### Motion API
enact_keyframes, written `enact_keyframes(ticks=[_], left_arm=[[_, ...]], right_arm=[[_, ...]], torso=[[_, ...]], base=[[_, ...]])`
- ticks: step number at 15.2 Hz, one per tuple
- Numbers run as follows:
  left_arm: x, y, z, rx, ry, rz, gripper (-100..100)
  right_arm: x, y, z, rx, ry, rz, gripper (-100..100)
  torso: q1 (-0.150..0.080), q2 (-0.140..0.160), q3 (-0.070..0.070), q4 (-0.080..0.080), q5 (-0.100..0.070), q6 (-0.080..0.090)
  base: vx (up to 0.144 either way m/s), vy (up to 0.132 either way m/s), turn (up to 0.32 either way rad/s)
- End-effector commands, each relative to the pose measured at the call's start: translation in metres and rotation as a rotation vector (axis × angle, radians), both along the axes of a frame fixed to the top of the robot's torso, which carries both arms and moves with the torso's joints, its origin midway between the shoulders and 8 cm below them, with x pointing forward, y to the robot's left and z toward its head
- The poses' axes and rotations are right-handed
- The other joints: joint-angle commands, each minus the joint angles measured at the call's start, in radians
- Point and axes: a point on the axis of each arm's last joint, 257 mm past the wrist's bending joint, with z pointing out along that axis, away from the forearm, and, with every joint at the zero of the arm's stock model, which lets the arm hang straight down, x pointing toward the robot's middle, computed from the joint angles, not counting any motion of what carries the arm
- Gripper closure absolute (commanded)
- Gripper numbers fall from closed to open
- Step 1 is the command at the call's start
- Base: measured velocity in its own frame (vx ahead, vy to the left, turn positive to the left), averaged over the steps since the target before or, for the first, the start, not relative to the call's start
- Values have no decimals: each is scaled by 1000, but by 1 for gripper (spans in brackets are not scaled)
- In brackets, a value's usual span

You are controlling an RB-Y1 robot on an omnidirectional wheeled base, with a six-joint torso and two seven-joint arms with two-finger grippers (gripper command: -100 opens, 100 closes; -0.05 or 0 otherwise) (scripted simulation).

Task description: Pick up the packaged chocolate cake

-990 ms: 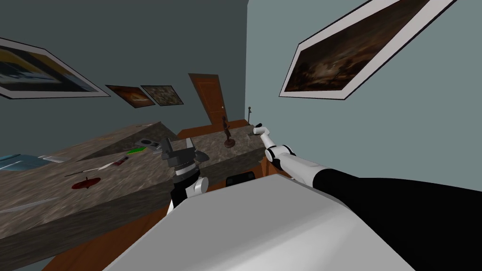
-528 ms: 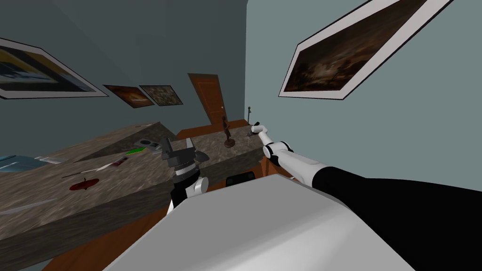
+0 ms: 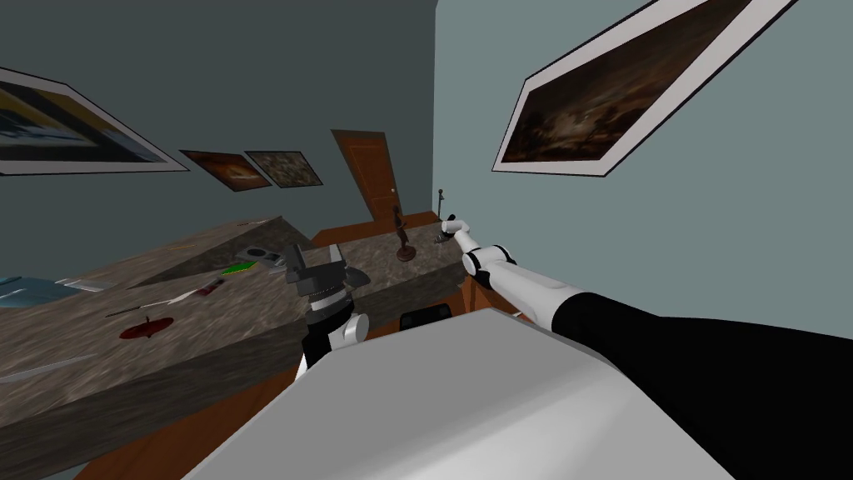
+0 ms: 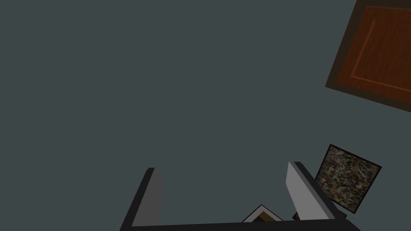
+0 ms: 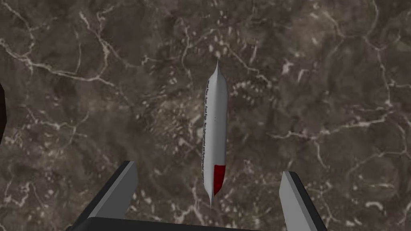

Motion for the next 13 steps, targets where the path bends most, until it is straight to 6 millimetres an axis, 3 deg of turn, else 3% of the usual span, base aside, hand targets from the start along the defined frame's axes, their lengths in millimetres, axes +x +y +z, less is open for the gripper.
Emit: enact_keyframes(ticks=[1,2,4,5,6,10,12,13], left_arm=[[0,0,0,0,0,0,0],[0,0,0,0,0,0,0],[0,0,0,0,0,0,0],[0,0,0,0,0,0,0],[0,0,0,0,0,0,0],[0,0,0,0,0,0,0],[0,0,0,0,0,0,0],[0,0,0,0,0,0,0]], right_arm=[[0,0,0,0,0,0,-100],[-4,-2,-13,2,5,1,-100],[-7,-3,-22,2,5,3,-100],[-5,-3,-16,2,7,1,-100],[-5,-3,-17,2,5,2,100],[-5,-3,-17,1,4,2,100],[-1,0,-3,2,5,-1,100],[-2,-2,-8,1,2,1,100]], torso=[[0,0,0,0,0,0],[0,0,0,0,0,0],[-1,0,0,0,0,0],[-1,0,0,0,0,0],[-1,0,0,0,0,0],[-1,-1,-1,-1,0,0],[0,-1,-1,0,0,0],[0,-1,-1,0,0,-1]], base=[[0,0,0],[0,0,0],[0,0,0],[0,0,0],[0,0,0],[0,0,0],[0,0,0],[0,0,0]])
